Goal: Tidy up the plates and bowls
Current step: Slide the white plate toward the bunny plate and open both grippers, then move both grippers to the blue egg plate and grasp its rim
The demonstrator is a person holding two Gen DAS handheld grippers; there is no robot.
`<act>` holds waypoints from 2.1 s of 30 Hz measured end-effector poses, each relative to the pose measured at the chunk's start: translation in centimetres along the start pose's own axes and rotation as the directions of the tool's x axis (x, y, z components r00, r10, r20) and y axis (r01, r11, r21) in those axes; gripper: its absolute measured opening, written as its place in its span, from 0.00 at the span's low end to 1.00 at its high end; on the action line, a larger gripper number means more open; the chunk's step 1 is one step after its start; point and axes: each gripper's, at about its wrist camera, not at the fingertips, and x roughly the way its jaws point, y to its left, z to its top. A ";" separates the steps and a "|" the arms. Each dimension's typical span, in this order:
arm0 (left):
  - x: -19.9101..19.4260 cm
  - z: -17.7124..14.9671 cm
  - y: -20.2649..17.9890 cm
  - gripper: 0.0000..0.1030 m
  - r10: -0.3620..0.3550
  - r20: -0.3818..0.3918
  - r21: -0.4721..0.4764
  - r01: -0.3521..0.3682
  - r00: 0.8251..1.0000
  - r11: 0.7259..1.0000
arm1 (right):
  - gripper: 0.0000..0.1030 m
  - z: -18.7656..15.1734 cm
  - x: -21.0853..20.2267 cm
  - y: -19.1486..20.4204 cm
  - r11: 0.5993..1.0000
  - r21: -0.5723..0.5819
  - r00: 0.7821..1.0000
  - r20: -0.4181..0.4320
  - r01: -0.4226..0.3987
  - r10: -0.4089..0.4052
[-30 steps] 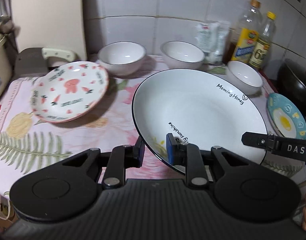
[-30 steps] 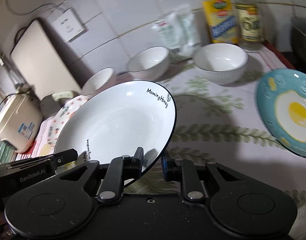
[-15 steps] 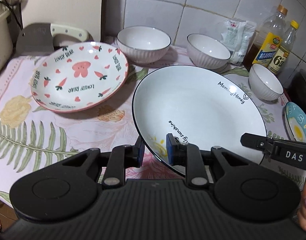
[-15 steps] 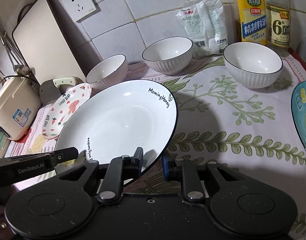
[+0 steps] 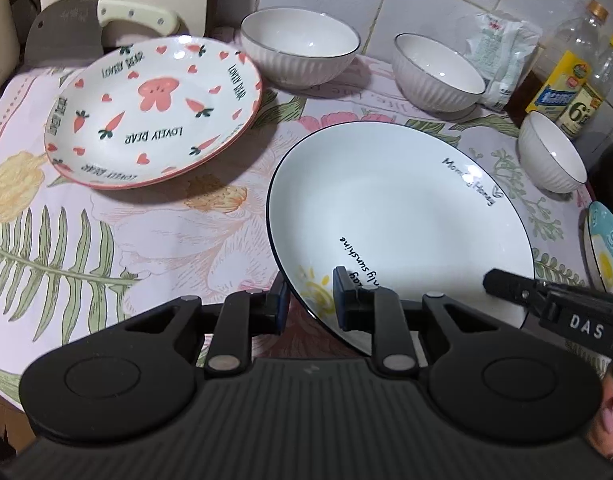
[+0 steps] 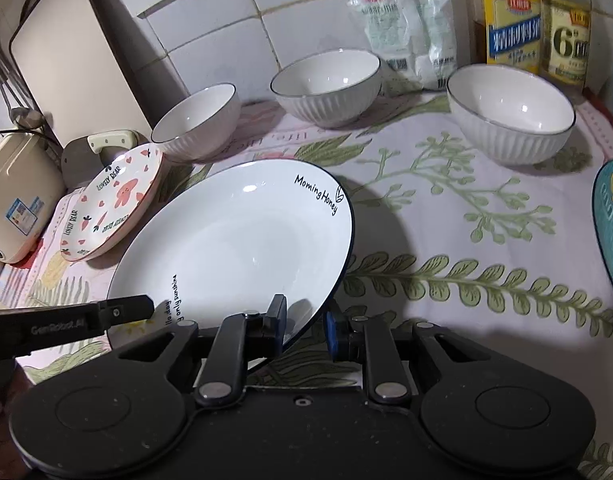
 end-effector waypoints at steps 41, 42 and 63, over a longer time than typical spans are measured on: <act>-20.6 -2.8 -9.8 0.61 0.009 -0.128 0.329 0.034 0.992 0.944 | 0.67 -0.7 -21.9 2.9 0.982 -0.188 0.999 0.044 0.019 -0.011; -21.0 -3.0 -10.2 0.61 0.003 -0.124 0.338 0.039 0.992 0.940 | 0.68 -0.9 -22.6 2.9 0.980 -0.196 0.998 0.052 0.029 -0.019; -21.3 -2.6 -20.2 0.64 -0.133 -0.151 0.468 0.190 0.979 0.863 | 0.71 -2.8 -33.9 -3.3 0.955 -0.182 0.930 0.329 0.236 -0.167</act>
